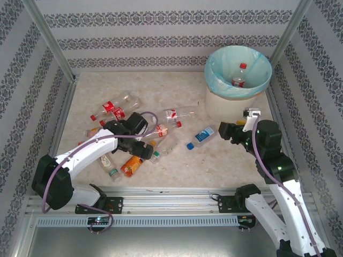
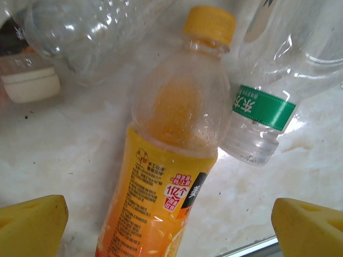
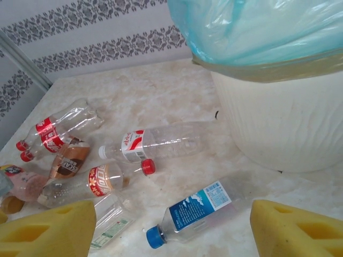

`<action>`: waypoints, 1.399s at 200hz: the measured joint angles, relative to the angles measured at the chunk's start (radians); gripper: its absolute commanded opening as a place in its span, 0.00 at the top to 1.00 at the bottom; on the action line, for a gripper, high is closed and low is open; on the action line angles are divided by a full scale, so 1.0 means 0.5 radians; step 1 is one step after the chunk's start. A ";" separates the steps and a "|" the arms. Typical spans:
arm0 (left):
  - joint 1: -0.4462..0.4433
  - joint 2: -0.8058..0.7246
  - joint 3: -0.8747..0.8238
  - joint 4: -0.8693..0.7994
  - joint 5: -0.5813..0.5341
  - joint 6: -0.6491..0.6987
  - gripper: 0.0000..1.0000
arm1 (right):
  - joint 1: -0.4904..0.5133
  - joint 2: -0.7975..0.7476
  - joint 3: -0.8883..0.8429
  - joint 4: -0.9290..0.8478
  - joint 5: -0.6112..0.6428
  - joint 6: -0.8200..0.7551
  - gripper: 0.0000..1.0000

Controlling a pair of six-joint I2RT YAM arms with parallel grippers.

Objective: Put the plastic bottles in the bin

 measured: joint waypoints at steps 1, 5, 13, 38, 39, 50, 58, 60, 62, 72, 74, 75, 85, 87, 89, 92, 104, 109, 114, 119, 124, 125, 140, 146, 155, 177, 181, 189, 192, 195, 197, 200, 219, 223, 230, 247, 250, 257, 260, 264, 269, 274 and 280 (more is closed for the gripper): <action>0.000 0.000 -0.001 0.000 0.002 0.000 0.02 | 0.001 -0.004 -0.002 0.000 0.000 -0.001 0.22; 0.000 0.000 -0.004 0.000 0.003 -0.006 0.03 | 0.001 -0.018 -0.010 0.000 0.002 0.000 0.22; 0.000 0.000 -0.008 0.000 0.010 -0.017 0.03 | 0.000 -0.040 -0.030 0.001 0.008 0.001 0.21; 0.000 0.018 -0.046 0.004 0.055 -0.066 0.06 | 0.001 -0.040 -0.074 0.001 0.021 0.000 0.21; 0.000 0.019 -0.048 0.005 0.056 -0.068 0.06 | 0.001 -0.038 -0.075 0.001 0.021 0.000 0.21; 0.000 0.027 -0.079 0.007 0.070 -0.085 0.07 | 0.001 -0.018 -0.079 0.001 0.023 0.001 0.20; 0.000 0.027 -0.105 0.008 0.079 -0.099 0.08 | 0.001 -0.005 -0.085 0.006 0.028 0.002 0.20; 0.000 0.027 -0.109 0.008 0.082 -0.105 0.08 | 0.001 -0.001 -0.089 0.010 0.031 0.003 0.20; 0.000 0.027 -0.116 0.008 0.086 -0.107 0.09 | 0.001 0.002 -0.093 0.016 0.031 0.005 0.20; 0.000 0.027 -0.141 0.012 0.101 -0.121 0.10 | 0.000 0.008 -0.116 0.042 0.042 0.007 0.19; 0.000 0.027 -0.147 0.015 0.108 -0.127 0.10 | 0.001 0.011 -0.123 0.047 0.046 0.008 0.19; 0.000 0.027 -0.150 0.016 0.108 -0.127 0.10 | 0.001 0.011 -0.125 0.050 0.047 0.008 0.19; 0.000 0.027 -0.176 0.027 0.126 -0.149 0.10 | 0.000 0.022 -0.146 0.072 0.053 0.008 0.19; 0.000 0.027 -0.182 0.033 0.132 -0.154 0.10 | 0.000 0.027 -0.149 0.076 0.053 0.008 0.19; 0.000 0.027 -0.188 0.037 0.137 -0.158 0.10 | 0.000 0.032 -0.151 0.080 0.053 0.008 0.19; 0.000 0.028 -0.197 0.040 0.143 -0.163 0.10 | 0.001 0.039 -0.152 0.085 0.053 0.008 0.19; 0.000 0.036 -0.225 0.053 0.161 -0.179 0.11 | 0.001 0.079 -0.152 0.107 0.052 0.008 0.19; 0.000 0.043 -0.235 0.057 0.165 -0.186 0.11 | 0.001 0.098 -0.151 0.115 0.052 0.007 0.19; 0.000 0.052 -0.243 0.060 0.167 -0.192 0.11 | 0.001 0.116 -0.150 0.118 0.052 0.007 0.19; 0.000 0.059 -0.246 0.063 0.167 -0.195 0.11 | 0.001 0.133 -0.150 0.121 0.051 0.006 0.19; 0.000 0.069 -0.249 0.063 0.167 -0.200 0.12 | 0.000 0.152 -0.147 0.121 0.051 0.006 0.19; 0.000 0.072 -0.249 0.064 0.167 -0.200 0.12 | 0.000 0.154 -0.147 0.120 0.052 0.006 0.19; 0.000 0.103 -0.250 0.069 0.166 -0.201 0.12 | 0.001 0.185 -0.148 0.119 0.052 0.005 0.19; 0.000 0.113 -0.250 0.069 0.165 -0.201 0.12 | 0.000 0.183 -0.151 0.121 0.055 0.005 0.19; -0.001 0.126 -0.250 0.069 0.159 -0.200 0.15 | 0.001 0.166 -0.163 0.132 0.070 0.005 0.19; -0.005 0.137 -0.252 0.069 0.153 -0.201 0.19 | 0.000 0.111 -0.217 0.141 0.114 -0.002 0.19; -0.005 0.137 -0.253 0.069 0.152 -0.201 0.20 | 0.000 0.106 -0.225 0.141 0.120 -0.004 0.19; -0.012 0.137 -0.256 0.069 0.150 -0.201 0.22 | 0.001 0.101 -0.234 0.140 0.128 -0.012 0.18; -0.013 0.137 -0.259 0.070 0.150 -0.200 0.22 | 0.001 0.101 -0.235 0.140 0.131 -0.016 0.18; -0.016 0.138 -0.262 0.069 0.151 -0.201 0.22 | 0.001 0.101 -0.235 0.139 0.136 -0.017 0.19; -0.017 0.138 -0.262 0.069 0.151 -0.201 0.22 | 0.001 0.101 -0.235 0.138 0.139 -0.018 0.18; -0.018 0.139 -0.266 0.069 0.150 -0.201 0.22 | 0.001 0.101 -0.235 0.138 0.143 -0.019 0.18; -0.029 0.162 -0.274 0.070 0.143 -0.201 0.22 | 0.000 0.121 -0.235 0.137 0.159 -0.034 0.19; -0.029 0.169 -0.276 0.071 0.140 -0.201 0.22 | 0.000 0.124 -0.235 0.137 0.160 -0.035 0.19; -0.029 0.182 -0.277 0.071 0.130 -0.201 0.21 | 0.001 0.130 -0.236 0.137 0.160 -0.040 0.19; -0.031 0.227 -0.282 0.076 0.082 -0.200 0.22 | 0.000 0.141 -0.251 0.138 0.162 -0.050 0.20; -0.031 0.238 -0.282 0.076 0.077 -0.200 0.23 | 0.000 0.143 -0.255 0.138 0.162 -0.055 0.21; -0.031 0.264 -0.282 0.078 0.063 -0.199 0.27 | 0.000 0.150 -0.260 0.136 0.163 -0.056 0.21; -0.031 0.274 -0.282 0.079 0.060 -0.199 0.28 | 0.000 0.155 -0.262 0.136 0.162 -0.056 0.21; -0.031 0.289 -0.282 0.080 0.055 -0.198 0.28 | 0.001 0.162 -0.262 0.135 0.163 -0.058 0.21; -0.031 0.307 -0.282 0.084 0.053 -0.192 0.30 | 0.001 0.169 -0.262 0.136 0.163 -0.063 0.21; -0.032 0.320 -0.282 0.085 0.050 -0.187 0.31 | 0.001 0.175 -0.262 0.136 0.163 -0.063 0.21; -0.035 0.330 -0.282 0.085 0.047 -0.178 0.34 | 0.001 0.177 -0.262 0.135 0.163 -0.064 0.21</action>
